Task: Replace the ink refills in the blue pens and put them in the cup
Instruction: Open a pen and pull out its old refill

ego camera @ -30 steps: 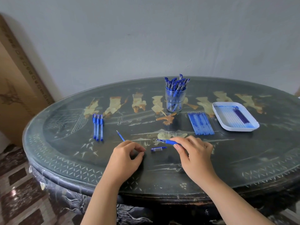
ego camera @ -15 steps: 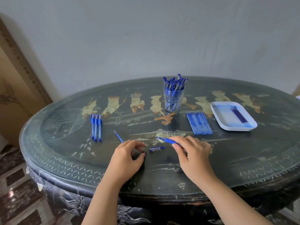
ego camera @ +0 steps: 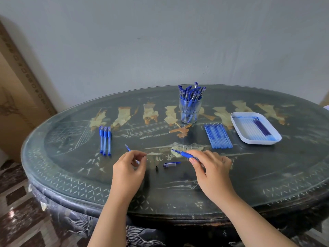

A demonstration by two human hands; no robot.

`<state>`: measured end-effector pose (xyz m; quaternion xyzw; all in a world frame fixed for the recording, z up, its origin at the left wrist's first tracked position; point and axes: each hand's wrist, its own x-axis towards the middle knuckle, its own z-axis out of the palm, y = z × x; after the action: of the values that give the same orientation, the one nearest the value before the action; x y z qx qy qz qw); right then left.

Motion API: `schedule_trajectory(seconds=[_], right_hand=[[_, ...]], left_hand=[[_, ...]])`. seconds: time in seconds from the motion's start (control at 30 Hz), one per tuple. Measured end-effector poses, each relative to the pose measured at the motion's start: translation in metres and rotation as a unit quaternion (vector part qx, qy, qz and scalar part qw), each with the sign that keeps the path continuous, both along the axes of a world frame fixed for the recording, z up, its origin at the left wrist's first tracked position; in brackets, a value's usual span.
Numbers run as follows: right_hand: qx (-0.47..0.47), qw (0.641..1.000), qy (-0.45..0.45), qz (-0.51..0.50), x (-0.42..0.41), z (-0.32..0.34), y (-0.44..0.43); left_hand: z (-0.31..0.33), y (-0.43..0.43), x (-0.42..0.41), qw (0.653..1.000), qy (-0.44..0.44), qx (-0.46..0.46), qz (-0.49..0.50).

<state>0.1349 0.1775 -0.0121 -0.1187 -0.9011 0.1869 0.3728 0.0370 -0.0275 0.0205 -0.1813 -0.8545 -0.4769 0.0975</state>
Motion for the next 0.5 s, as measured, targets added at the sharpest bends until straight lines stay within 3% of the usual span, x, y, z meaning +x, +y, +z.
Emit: schedule_trajectory(seconds=[0.23,0.33,0.5], right_hand=[[0.0,1.0,0.002,0.001,0.0,0.002,-0.001],[0.011,1.0,0.003,0.002,0.002,0.003,-0.002],[0.058,0.998,0.011,0.019,0.005,0.009,-0.007]], left_hand=[[0.004,-0.004,-0.002,0.998,0.023,-0.002,0.057],[0.011,-0.001,0.002,0.999,0.0,0.034,0.018],[0.024,0.018,0.018,0.982,-0.115,0.118,-0.096]])
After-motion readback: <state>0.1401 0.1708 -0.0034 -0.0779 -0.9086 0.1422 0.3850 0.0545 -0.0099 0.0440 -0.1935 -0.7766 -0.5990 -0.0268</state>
